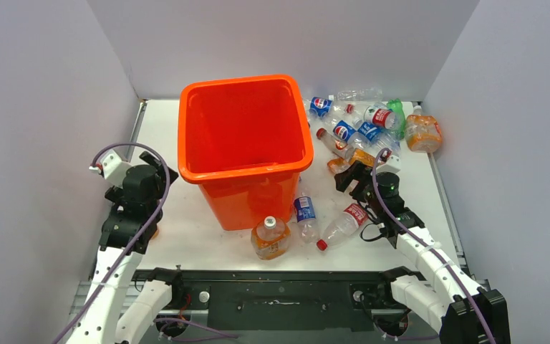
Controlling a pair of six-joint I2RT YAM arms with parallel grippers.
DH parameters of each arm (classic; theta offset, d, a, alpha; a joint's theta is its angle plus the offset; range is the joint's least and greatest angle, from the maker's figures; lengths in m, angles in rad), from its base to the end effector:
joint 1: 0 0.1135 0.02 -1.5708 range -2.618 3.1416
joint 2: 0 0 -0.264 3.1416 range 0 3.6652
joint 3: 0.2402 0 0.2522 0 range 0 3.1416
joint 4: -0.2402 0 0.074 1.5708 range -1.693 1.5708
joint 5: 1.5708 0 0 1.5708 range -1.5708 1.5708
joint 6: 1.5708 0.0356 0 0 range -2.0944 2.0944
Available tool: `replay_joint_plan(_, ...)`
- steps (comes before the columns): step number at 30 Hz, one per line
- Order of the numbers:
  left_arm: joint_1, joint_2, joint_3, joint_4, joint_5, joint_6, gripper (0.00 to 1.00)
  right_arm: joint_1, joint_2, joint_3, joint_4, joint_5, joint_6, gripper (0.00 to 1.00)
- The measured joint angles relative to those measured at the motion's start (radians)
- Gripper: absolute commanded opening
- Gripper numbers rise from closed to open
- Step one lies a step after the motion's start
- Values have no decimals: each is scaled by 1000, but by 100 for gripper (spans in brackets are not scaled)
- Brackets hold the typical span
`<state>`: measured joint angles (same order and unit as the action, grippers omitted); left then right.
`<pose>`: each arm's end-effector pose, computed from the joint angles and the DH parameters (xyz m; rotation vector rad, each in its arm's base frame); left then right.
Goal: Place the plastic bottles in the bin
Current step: Pick up the plastic bottle from the corner of the board.
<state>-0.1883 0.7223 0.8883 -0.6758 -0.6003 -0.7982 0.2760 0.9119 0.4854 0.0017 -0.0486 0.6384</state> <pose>0.1451 -0.0072 0.3372 -0.9247 1.7567 -0.0100 0.1978 0.0578 0.2304 0.3381 2.0241 0.6292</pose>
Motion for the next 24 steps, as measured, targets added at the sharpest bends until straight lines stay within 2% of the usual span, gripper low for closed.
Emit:
replay_joint_plan(4,0,-14,-6,14,-13,11,96,1,-5,0,-19,36,13,90)
replay_joint_plan(10,2,-116,-105,49,-8,39,96,1,-47,13,-72,103,19,90)
replay_joint_plan(18,-64,-176,-122,82,-35,97,96,0,-30,167,-243,241,-14,90)
replay_joint_plan(24,-72,-183,-145,93,-48,107,96,-23,48,184,-294,271,-14,90)
